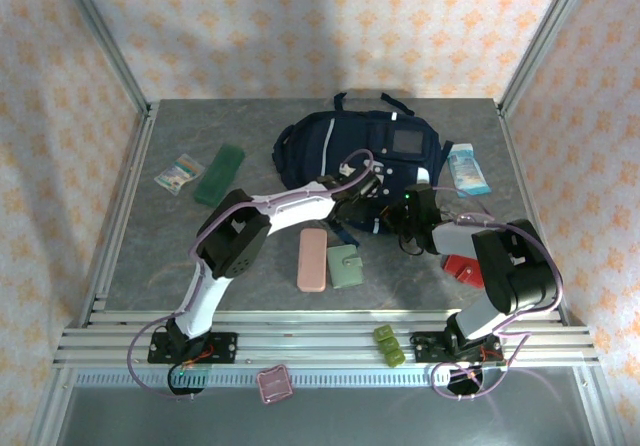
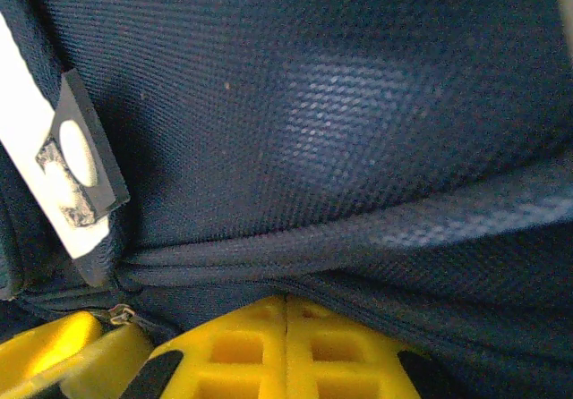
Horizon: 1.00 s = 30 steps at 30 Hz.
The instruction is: Pack the student bag
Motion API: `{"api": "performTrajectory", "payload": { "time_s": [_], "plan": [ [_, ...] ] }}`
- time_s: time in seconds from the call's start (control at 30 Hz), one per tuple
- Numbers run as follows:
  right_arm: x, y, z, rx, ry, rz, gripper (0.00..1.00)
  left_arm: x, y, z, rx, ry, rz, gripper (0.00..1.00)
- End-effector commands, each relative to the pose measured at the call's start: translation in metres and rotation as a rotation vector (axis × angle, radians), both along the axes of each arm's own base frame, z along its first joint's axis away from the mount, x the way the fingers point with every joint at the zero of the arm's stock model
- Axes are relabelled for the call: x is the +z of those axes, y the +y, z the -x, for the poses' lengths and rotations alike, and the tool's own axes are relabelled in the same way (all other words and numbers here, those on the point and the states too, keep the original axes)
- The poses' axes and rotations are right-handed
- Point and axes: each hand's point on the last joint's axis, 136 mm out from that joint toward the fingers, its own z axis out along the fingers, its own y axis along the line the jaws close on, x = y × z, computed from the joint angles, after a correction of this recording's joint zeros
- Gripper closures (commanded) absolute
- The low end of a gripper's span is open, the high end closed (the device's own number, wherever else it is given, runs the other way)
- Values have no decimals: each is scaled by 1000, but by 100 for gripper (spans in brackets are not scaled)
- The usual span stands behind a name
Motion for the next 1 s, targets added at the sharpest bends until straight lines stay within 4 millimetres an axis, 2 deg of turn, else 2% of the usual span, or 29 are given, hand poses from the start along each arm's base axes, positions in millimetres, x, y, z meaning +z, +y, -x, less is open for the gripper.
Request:
{"api": "performTrajectory", "payload": {
  "time_s": [0.0,0.17,0.3,0.4,0.5,0.57,0.7,0.83,0.9,0.97],
  "plan": [
    [-40,-10,32,-12,158,43,100,-23,-16,34,-74,122,-24,31],
    [-40,-10,32,-11,158,45,100,-20,-26,34,-82,120,27,30],
    [-40,-10,32,-11,156,42,100,-28,-16,26,-53,98,-49,31],
    [-40,-10,33,-12,156,40,100,-37,-5,18,-24,94,-95,42],
    [-40,-11,35,-14,157,43,100,-37,4,9,10,87,-81,60],
    [-41,-12,37,-17,158,47,100,-30,9,6,24,77,-55,66],
    [-43,-14,39,-20,162,53,100,-12,15,2,25,50,-31,85],
    [-43,-13,38,-19,163,48,100,2,22,1,27,37,-13,92],
    [-44,-12,38,-17,165,45,100,6,26,0,32,33,-9,100],
    [-44,-12,37,-17,165,46,100,10,33,-2,40,29,-12,100]
  ]
}}
